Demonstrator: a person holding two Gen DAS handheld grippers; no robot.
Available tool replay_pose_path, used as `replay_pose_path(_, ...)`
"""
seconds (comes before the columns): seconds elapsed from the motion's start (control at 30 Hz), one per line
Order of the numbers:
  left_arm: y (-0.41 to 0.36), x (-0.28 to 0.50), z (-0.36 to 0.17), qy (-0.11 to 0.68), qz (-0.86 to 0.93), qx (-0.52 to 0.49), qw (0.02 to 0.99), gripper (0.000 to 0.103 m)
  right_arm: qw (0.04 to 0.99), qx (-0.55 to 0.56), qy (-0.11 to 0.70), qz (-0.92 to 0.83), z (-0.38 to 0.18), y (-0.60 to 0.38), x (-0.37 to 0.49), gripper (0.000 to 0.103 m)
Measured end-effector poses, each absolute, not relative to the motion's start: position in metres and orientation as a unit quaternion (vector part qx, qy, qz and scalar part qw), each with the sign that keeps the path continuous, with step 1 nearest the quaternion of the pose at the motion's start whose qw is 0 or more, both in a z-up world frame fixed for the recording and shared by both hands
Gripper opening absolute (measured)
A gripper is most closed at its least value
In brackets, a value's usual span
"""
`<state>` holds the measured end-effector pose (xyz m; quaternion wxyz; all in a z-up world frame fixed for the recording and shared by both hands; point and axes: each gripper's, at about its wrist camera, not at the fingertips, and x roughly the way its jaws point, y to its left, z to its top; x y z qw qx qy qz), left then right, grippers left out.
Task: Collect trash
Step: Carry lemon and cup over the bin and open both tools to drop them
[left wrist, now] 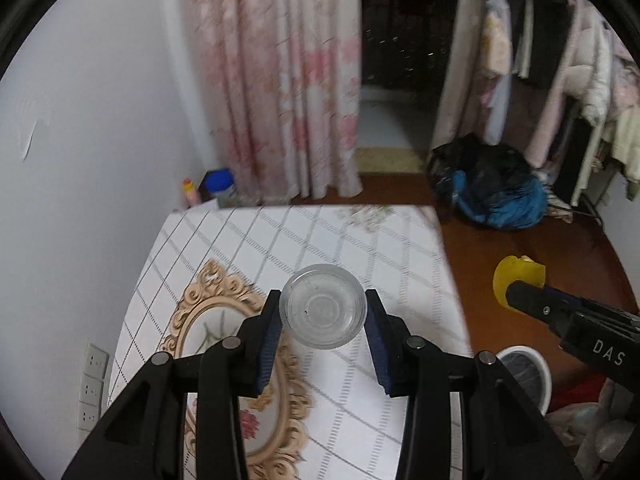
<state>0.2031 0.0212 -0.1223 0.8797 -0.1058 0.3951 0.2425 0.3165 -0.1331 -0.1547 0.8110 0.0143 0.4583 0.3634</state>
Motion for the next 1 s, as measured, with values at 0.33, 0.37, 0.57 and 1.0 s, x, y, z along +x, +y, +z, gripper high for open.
replay_pose_path(0.33, -0.077, 0.256, -0.105, 0.398, 0.133, -0.090, 0.903, 0.036, 0.843, 0.044, 0.457, 0.281, -0.139, -0.266, 0.333, 0.033)
replay_pose_path(0.37, -0.086, 0.265, -0.113, 0.407, 0.123, -0.090, 0.900, 0.036, 0.843, 0.046, 0.465, 0.265, -0.149, -0.283, 0.338, 0.033)
replay_pose_path(0.57, -0.134, 0.320, -0.200, 0.509, 0.039, -0.127, 0.851, 0.036, 0.815, 0.069, 0.544, 0.185, -0.235, -0.356, 0.371, 0.033)
replay_pose_path(1.0, -0.227, 0.398, -0.297, 0.612, -0.071, -0.128, 0.777, 0.037, 0.750, 0.102, 0.646, 0.097, -0.374, -0.441, 0.413, 0.035)
